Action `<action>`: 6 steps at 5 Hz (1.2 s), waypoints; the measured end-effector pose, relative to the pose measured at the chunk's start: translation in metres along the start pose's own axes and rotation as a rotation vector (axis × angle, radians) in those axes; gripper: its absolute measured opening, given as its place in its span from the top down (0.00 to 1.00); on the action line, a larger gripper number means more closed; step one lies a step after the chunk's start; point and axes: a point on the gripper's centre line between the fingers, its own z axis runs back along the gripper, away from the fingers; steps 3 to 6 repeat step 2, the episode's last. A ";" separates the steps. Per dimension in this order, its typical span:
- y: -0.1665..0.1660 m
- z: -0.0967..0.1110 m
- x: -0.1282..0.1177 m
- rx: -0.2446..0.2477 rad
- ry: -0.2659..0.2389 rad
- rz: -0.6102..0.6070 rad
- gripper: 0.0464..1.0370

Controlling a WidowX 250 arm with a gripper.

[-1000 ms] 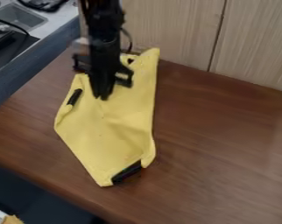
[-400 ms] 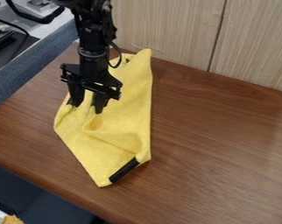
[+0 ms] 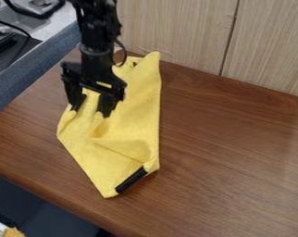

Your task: Fold yellow cloth from right to left

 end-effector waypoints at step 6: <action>0.003 0.042 0.004 0.038 -0.100 -0.029 0.03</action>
